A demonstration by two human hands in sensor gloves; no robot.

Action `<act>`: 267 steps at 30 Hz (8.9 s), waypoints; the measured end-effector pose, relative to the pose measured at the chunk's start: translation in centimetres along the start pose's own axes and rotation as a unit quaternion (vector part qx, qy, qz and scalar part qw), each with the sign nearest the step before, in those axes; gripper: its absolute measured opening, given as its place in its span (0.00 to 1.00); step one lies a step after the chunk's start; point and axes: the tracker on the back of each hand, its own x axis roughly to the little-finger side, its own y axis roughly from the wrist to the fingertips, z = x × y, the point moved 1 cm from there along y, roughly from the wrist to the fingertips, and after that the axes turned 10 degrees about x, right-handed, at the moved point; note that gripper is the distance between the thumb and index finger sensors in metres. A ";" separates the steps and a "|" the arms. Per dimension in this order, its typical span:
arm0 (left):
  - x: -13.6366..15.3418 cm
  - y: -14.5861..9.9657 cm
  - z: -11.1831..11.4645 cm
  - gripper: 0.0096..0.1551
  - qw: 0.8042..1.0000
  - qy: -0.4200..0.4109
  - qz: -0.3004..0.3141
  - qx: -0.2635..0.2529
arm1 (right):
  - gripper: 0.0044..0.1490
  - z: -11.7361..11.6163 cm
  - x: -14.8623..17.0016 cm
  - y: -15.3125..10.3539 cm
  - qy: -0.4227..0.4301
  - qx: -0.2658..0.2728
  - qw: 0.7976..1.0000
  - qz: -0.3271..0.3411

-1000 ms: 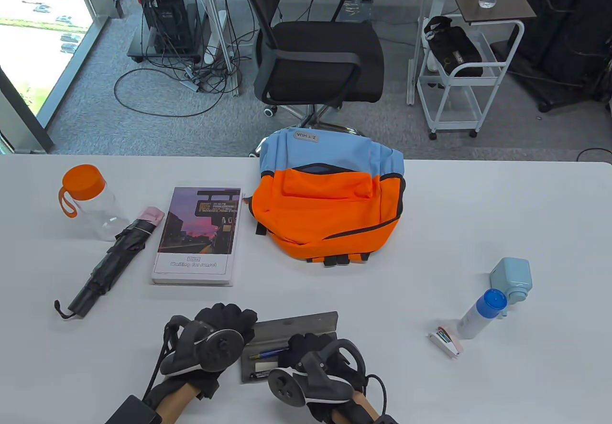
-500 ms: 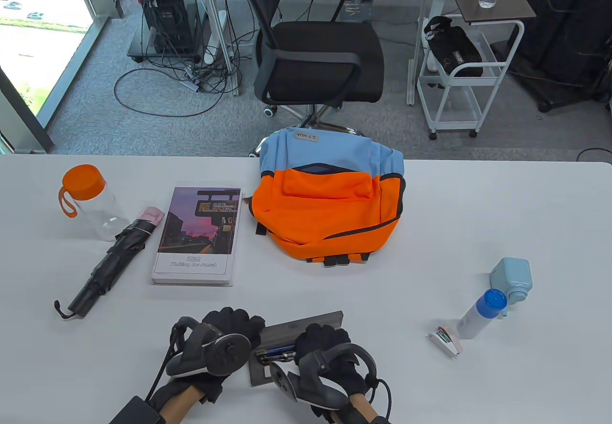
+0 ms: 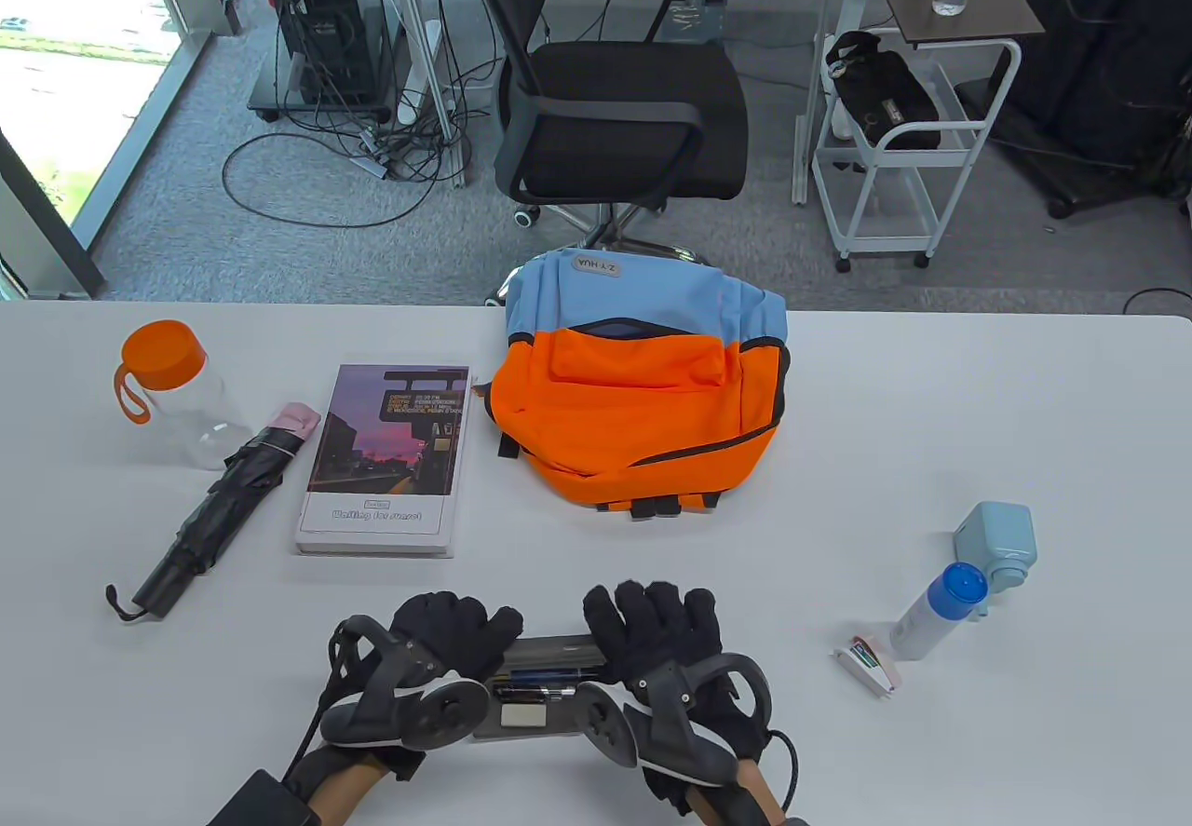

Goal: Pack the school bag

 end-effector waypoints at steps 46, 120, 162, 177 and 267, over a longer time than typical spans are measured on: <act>6.4 22.4 0.9 0.37 0.980 0.004 -0.079 0.184 | 0.48 -2.3 -2.3 -0.1 0.030 -0.180 0.981 0.062; 9.1 19.0 -14.9 0.24 0.966 -0.235 -0.095 -0.049 | 0.47 2.1 8.4 11.9 0.155 -0.066 0.927 -0.334; 8.8 18.7 -13.7 0.25 0.970 -0.196 -0.140 0.018 | 0.61 1.8 40.2 -2.2 0.088 -0.282 0.806 -0.513; 9.1 18.7 -13.1 0.25 0.968 -0.205 -0.140 0.027 | 0.59 5.0 38.7 -0.1 -0.032 -0.239 0.848 -0.473; 17.6 2.2 -4.8 0.41 0.924 -0.260 -0.241 0.142 | 0.25 7.6 8.3 14.8 -0.077 0.000 0.973 -0.219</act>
